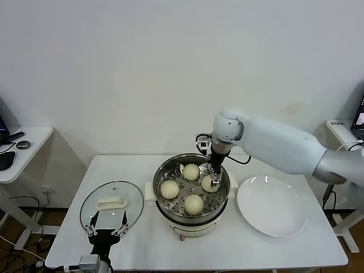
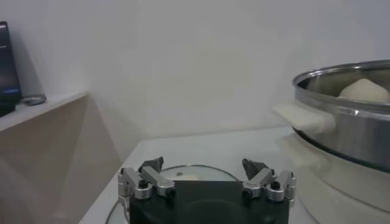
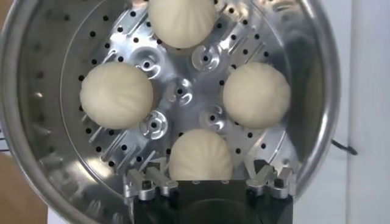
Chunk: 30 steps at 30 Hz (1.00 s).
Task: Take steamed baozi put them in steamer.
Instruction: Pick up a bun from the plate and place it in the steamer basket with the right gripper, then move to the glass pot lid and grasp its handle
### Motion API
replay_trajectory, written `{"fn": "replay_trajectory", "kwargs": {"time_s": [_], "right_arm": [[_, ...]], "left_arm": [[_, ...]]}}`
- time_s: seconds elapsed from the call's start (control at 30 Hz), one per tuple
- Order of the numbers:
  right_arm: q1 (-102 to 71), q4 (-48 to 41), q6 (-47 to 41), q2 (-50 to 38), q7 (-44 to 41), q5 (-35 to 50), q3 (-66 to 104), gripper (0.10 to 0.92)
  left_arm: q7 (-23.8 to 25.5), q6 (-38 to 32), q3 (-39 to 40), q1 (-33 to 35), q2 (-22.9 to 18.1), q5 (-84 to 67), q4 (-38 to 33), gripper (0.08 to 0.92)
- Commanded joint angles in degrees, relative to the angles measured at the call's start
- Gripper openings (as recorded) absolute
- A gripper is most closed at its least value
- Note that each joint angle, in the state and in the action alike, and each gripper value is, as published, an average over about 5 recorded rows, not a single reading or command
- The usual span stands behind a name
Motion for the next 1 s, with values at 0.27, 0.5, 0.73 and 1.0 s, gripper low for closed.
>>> {"fn": "replay_trajectory", "kwargs": {"time_s": [0.27, 0.5, 0.73, 1.0], "right_arm": [[-15.0, 9.2, 11.7, -13.2, 20.7, 13.5, 46.7, 0.823], [-34.7, 15.4, 18.7, -18.9, 42.1, 22.7, 65.5, 0.823], [-68.1, 23.4, 25.2, -10.5, 55.6, 24.9, 98.1, 0.823], [-90.3, 26.3, 37.4, 7.9, 68.6, 29.6, 110.6, 0.823]], "left_arm": [[0.2, -2.2, -1.6, 0.3, -0.3, -3.0, -2.3, 0.823], [-2.4, -4.9, -2.2, 0.7, -0.6, -5.1, -3.3, 0.823], [-2.0, -5.4, -5.8, -2.5, 2.2, -1.1, -1.0, 0.823], [-2.1, -12.1, -10.4, -11.6, 6.4, 24.9, 9.7, 0.823]]}}
